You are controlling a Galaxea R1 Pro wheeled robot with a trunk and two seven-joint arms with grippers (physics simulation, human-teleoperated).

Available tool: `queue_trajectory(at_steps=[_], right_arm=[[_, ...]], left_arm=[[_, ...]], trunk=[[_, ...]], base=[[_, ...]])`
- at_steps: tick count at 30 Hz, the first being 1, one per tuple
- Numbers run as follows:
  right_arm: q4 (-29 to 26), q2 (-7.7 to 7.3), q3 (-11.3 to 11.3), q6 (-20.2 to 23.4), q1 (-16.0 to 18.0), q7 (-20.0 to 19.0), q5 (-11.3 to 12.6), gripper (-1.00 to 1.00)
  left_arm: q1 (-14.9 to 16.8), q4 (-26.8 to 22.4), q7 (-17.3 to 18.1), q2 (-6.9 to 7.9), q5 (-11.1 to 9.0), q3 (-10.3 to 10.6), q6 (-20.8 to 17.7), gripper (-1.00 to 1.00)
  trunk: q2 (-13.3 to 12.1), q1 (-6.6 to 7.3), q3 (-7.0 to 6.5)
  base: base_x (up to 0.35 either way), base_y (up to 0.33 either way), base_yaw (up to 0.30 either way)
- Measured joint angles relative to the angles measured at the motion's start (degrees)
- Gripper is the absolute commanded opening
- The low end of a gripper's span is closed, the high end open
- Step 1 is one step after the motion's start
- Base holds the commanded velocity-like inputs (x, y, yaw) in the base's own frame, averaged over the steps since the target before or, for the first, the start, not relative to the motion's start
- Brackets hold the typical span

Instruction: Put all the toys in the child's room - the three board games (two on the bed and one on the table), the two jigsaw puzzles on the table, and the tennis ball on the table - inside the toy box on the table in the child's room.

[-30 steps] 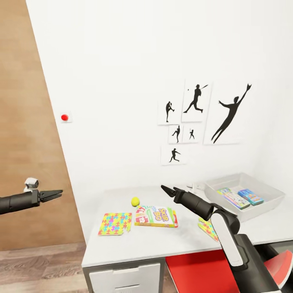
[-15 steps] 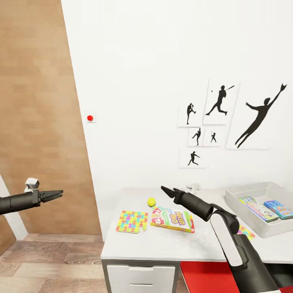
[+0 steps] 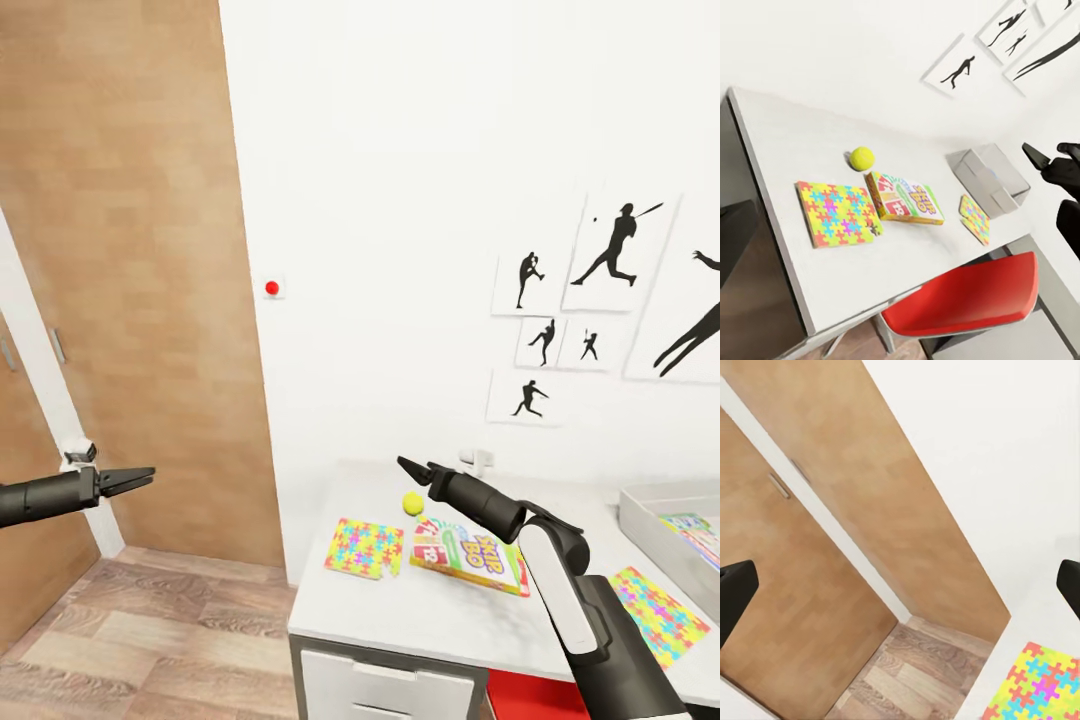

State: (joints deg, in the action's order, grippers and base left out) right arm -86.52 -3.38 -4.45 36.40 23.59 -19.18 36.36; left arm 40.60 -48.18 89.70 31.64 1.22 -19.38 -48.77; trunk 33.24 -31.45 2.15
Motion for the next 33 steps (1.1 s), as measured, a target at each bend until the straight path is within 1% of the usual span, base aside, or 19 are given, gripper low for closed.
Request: queue_trajectory(at_steps=[6,14,23,26,28,30,32,33], right_arm=[[0.0,-0.07,0.2,0.1,0.0,-0.2,0.1,1.0],[0.0,-0.08,0.4,0.0,0.0,-0.5,0.1,1.0],[0.2,0.01,0.6,0.2,0.0,-0.2,0.4,1.0],[2.1,0.11,0.7,0.3,0.0,0.3,0.3,1.0],[3.6,0.17,0.7,0.2,0.1,0.7,0.3,1.0],[5.2,0.26,0.6,0.1,0.1,2.0,0.2,1.0],[6.0,0.33,0.3,0.2,0.1,4.1,0.2,1.0],[6.5,0.46,0.2,0.4,0.1,6.1,0.3,1.0]], left_arm=[[0.0,0.0,0.0,0.12,0.0,0.0,0.1,1.0],[0.0,0.0,0.0,0.17,0.0,0.0,0.1,1.0],[0.0,0.0,0.0,0.24,0.1,0.0,0.2,1.0],[0.0,0.0,0.0,0.25,0.2,0.0,0.2,1.0],[0.0,0.0,0.0,0.19,0.2,0.0,0.1,1.0],[0.0,0.0,0.0,0.04,0.3,0.1,0.1,1.0],[0.0,0.0,0.0,-0.06,0.4,0.2,0.0,1.0],[0.0,0.0,0.0,-0.12,0.4,0.2,0.0,1.0]], trunk=[[0.0,-0.01,0.02],[0.0,-0.01,0.01],[0.0,-0.01,-0.17],[0.0,-0.01,-0.22],[0.0,-0.01,-0.24],[0.0,-0.01,-0.24],[0.0,-0.01,-0.24],[0.0,-0.02,-0.25]], base=[[0.03,0.017,0.026],[0.017,0.185,-0.016],[0.007,0.093,-0.233],[0.0,0.058,-0.151],[0.0,0.023,-0.06],[0.0,0.009,-0.025],[0.0,0.005,-0.013],[0.0,0.002,-0.006]])
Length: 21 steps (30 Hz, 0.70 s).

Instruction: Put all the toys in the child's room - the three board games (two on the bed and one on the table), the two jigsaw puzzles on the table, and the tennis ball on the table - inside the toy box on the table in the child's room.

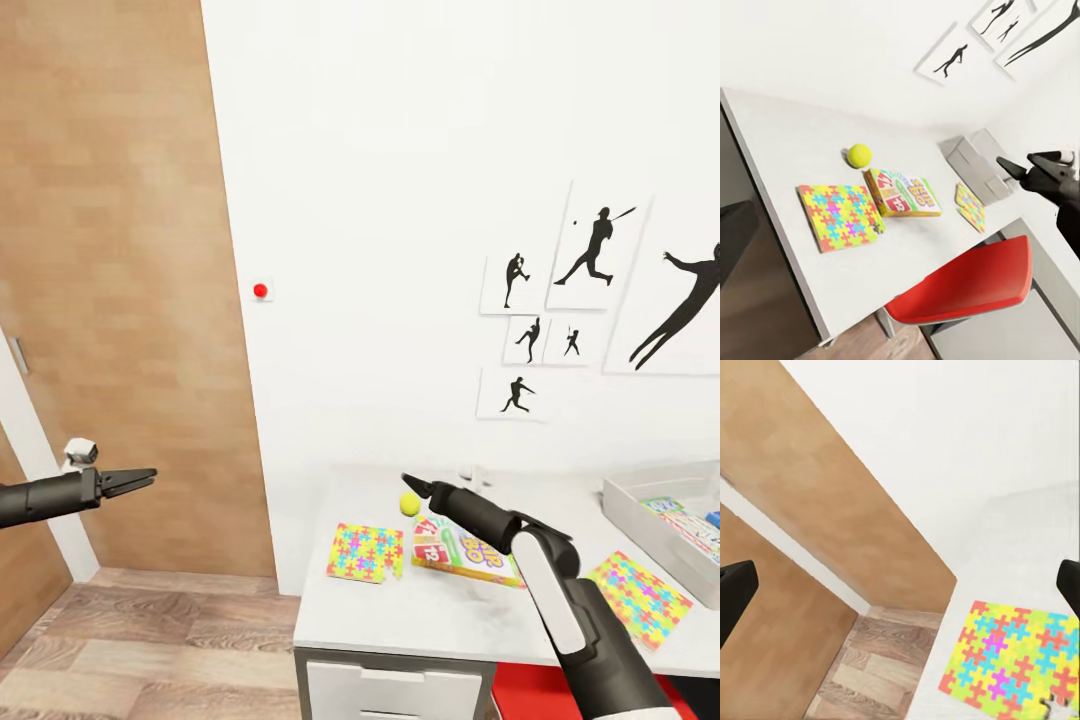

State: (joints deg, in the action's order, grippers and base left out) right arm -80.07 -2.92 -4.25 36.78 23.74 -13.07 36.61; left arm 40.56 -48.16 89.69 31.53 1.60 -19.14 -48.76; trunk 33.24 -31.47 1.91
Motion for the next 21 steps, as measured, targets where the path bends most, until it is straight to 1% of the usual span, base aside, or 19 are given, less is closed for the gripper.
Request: queue_trajectory(at_steps=[1,2,3,5,7,9,12,15,21], right_arm=[[0.6,0.22,-0.1,0.2,0.0,2.3,0.1,1.0],[1.1,0.4,-0.2,0.3,0.0,3.6,0.1,1.0],[2.2,0.87,-0.2,0.4,0.2,6.2,0.2,1.0],[3.7,1.48,-0.3,0.6,0.5,8.7,0.3,1.0],[7.0,3.15,-0.6,1.6,1.9,13.0,0.1,1.0],[10.5,4.96,-1.5,3.4,3.7,16.3,-0.3,1.0],[14.8,6.2,-3.0,4.5,6.0,19.4,-0.6,1.0],[17.5,6.6,-3.9,4.7,7.3,20.9,-0.7,1.0],[18.4,6.69,-4.1,4.8,7.7,21.3,-0.7,1.0]], left_arm=[[0.0,0.0,0.0,-0.05,0.0,0.1,0.0,1.0],[0.0,0.0,0.0,-0.07,0.0,0.1,0.0,1.0],[0.0,0.0,0.0,-0.13,0.1,0.1,0.0,1.0],[0.0,0.1,0.0,-0.17,0.1,0.1,0.0,1.0],[0.0,0.1,0.0,-0.22,0.1,0.2,0.0,1.0],[0.0,0.1,-0.4,-0.28,0.1,0.2,0.0,1.0],[0.0,0.1,-2.4,-0.31,0.1,0.2,-0.1,1.0],[0.0,0.1,-3.5,-0.32,0.1,0.1,-0.1,1.0],[0.0,0.1,-3.6,-0.33,-0.1,0.0,0.0,1.0]], trunk=[[0.0,0.0,0.0],[0.0,0.0,0.0],[0.0,0.0,0.0],[0.0,0.0,0.0],[0.0,0.0,0.0],[0.0,0.0,0.0],[0.0,0.01,0.0],[0.0,0.01,0.0],[0.0,0.01,0.0]], base=[[0.0,0.002,-0.005],[0.0,0.001,-0.003],[0.0,0.001,-0.003],[0.0,0.001,-0.002],[0.0,0.0,0.0],[0.0,0.0,0.0],[0.043,0.074,0.0],[0.119,0.202,0.0],[0.074,0.092,0.0]])
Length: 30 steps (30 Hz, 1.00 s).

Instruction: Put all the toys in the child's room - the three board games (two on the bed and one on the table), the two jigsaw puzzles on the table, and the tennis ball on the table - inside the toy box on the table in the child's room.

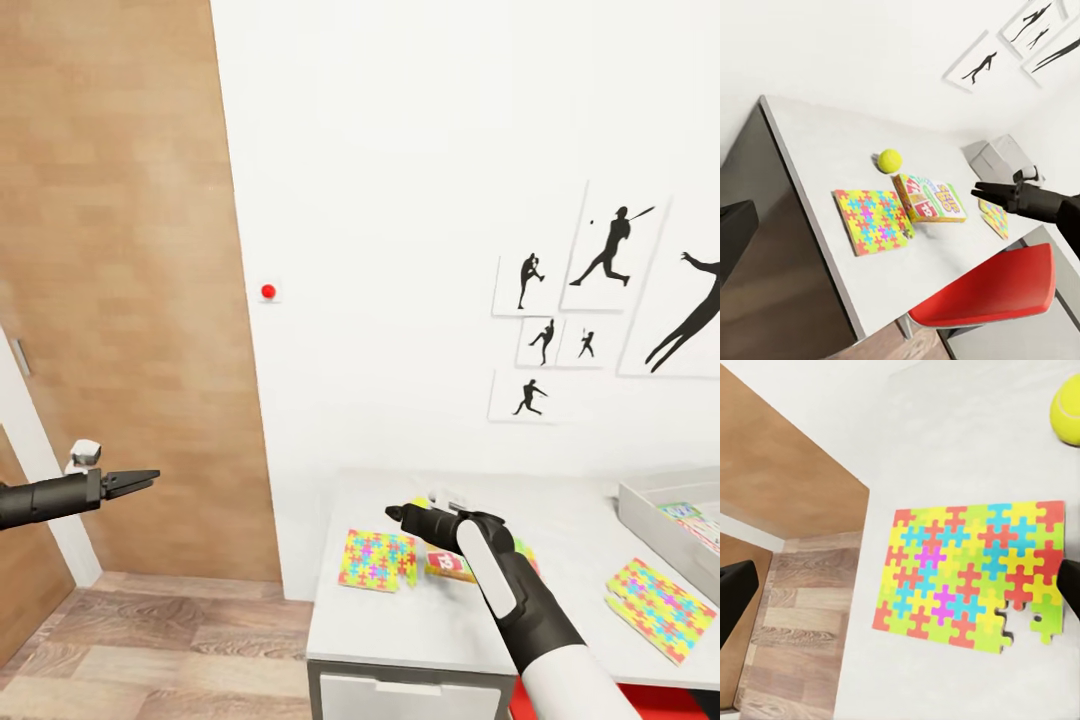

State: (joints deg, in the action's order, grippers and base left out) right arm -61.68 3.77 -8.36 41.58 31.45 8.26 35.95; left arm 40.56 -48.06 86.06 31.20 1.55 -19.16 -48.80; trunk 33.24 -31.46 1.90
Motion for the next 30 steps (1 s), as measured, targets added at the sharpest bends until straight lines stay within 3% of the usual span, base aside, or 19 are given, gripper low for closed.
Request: queue_trajectory(at_steps=[16,30], right_arm=[[0.6,-0.38,0.3,-0.4,0.0,0.1,0.0,1.0],[2.4,-1.02,0.0,-6.0,0.1,0.2,-0.1,1.0]], left_arm=[[0.0,0.0,0.0,0.0,0.0,0.0,0.1,1.0],[0.0,0.1,0.0,0.0,0.1,0.0,0.7,1.0]], trunk=[[0.0,0.0,0.0],[0.0,0.0,0.0]], base=[[0.027,0.154,0.0],[0.024,0.09,0.0]])
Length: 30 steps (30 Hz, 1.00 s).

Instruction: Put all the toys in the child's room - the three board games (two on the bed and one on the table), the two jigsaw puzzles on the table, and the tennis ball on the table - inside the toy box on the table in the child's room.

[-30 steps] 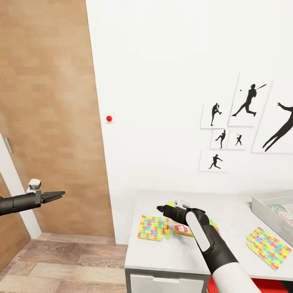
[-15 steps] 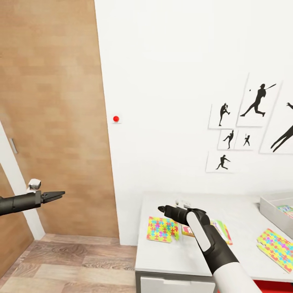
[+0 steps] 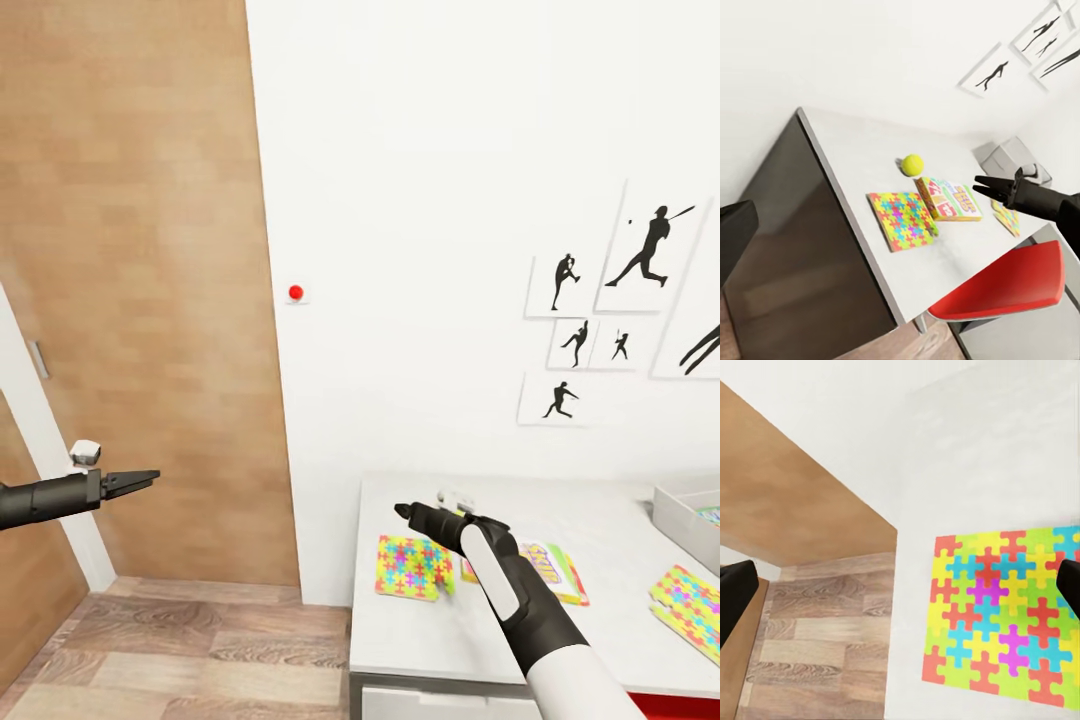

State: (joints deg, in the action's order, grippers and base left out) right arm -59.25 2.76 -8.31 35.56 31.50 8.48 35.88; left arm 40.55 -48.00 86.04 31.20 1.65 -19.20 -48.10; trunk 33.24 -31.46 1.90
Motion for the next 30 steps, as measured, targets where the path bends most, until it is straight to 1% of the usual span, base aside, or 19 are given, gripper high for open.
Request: queue_trajectory(at_steps=[3,6,11,12,16,20,22,24,27,30], right_arm=[[0.7,-0.01,0.0,-0.7,0.1,0.1,-0.1,1.0],[1.1,-0.02,0.0,-1.0,0.1,0.1,-0.7,1.0],[1.4,0.05,0.3,-1.1,0.1,0.2,-3.4,1.0],[1.5,0.03,0.3,-1.1,0.1,0.2,-3.9,1.0],[1.5,0.0,0.4,-1.1,0.2,0.2,-4.5,1.0],[1.5,-0.01,0.5,-1.2,0.2,0.3,-4.8,1.0],[1.5,-0.02,0.5,-1.2,0.2,0.3,-4.9,1.0],[1.5,-0.02,0.5,-1.2,0.2,0.3,-4.9,1.0],[1.6,-0.06,0.5,-1.2,0.6,0.9,-4.9,1.0],[2.5,-0.09,0.5,-1.3,0.8,1.6,-4.9,1.0]], left_arm=[[0.0,0.0,0.0,-0.01,0.0,0.0,0.0,1.0],[0.0,0.0,-0.1,-0.04,0.0,0.1,0.0,1.0],[0.0,0.0,-0.2,-0.26,0.1,0.2,0.0,1.0],[0.0,0.1,-0.3,-0.64,0.1,0.2,0.0,1.0],[0.0,0.0,-1.4,-1.67,0.2,0.3,0.0,1.0],[0.0,0.0,-4.8,-3.16,0.2,0.4,0.0,1.0],[0.0,0.0,-7.5,-4.73,0.2,0.5,-0.1,1.0],[0.0,0.0,-9.4,-6.13,0.2,0.5,-0.1,1.0],[0.0,0.0,-10.4,-6.95,0.1,0.5,0.0,1.0],[0.0,0.0,-10.7,-7.23,0.1,0.5,0.0,1.0]], trunk=[[0.0,0.0,0.0],[0.0,0.02,0.0],[0.0,0.0,0.0],[0.0,0.0,0.0],[0.0,0.0,0.08],[0.0,-0.01,0.35],[0.0,-0.01,0.52],[0.0,-0.01,0.71],[0.0,-0.01,0.99],[0.0,-0.01,1.27]], base=[[0.055,0.012,0.0],[0.186,0.005,0.0],[0.12,0.001,0.0],[0.04,0.0,0.0],[0.017,0.0,0.0],[0.005,0.0,0.0],[0.001,0.0,0.0],[0.0,0.0,0.0],[0.0,0.0,0.0],[0.0,0.0,0.0]])
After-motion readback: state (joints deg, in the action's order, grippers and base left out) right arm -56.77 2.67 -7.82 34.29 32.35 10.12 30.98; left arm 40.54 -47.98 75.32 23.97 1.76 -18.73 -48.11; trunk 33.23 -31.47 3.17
